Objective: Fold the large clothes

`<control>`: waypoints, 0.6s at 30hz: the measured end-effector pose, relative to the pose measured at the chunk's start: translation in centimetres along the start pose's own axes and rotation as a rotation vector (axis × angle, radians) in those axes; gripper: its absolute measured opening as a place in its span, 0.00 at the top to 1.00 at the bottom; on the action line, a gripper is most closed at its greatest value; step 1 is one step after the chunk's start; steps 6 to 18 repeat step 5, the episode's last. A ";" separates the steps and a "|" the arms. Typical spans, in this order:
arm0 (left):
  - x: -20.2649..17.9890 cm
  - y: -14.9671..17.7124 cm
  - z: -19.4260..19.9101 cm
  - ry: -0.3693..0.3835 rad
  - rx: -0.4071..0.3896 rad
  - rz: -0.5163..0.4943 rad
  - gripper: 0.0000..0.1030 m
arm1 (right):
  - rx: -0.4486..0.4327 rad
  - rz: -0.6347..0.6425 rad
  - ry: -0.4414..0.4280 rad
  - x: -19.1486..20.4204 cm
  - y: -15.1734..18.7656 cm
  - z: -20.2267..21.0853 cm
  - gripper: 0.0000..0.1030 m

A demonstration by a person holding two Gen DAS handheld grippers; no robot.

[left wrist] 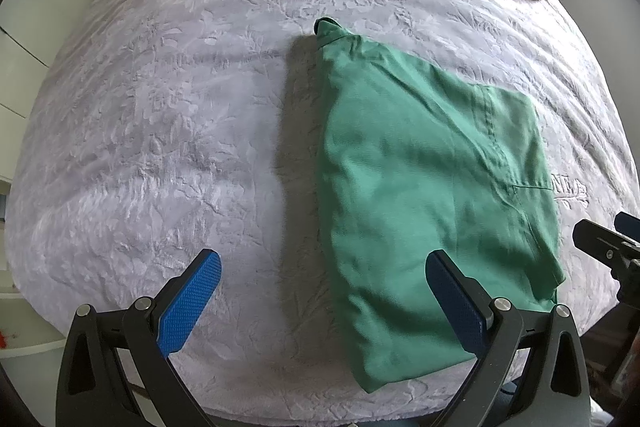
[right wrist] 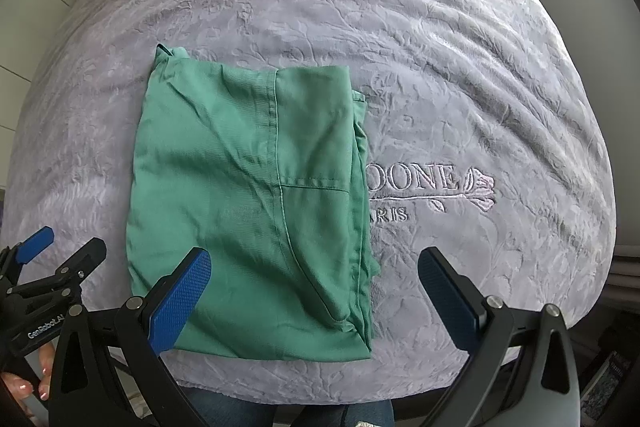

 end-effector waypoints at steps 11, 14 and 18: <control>-0.1 0.0 -0.1 0.000 0.008 -0.004 0.01 | 0.001 0.001 -0.001 0.0 0.1 0.0 0.00; -0.1 0.0 -0.1 0.000 0.008 -0.004 0.01 | 0.001 0.001 -0.001 0.0 0.1 0.0 0.00; -0.1 0.0 -0.1 0.000 0.008 -0.004 0.01 | 0.001 0.001 -0.001 0.0 0.1 0.0 0.00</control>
Point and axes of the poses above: each gripper's, at about its wrist camera, not at the fingertips, and z roughly against the way its jaws point, x to its left, y to its underside, the point moved 9 cm from there along -z, roughly the way its jaws point, and after that the axes turned 1 degree about -x, right-handed, at the moved point
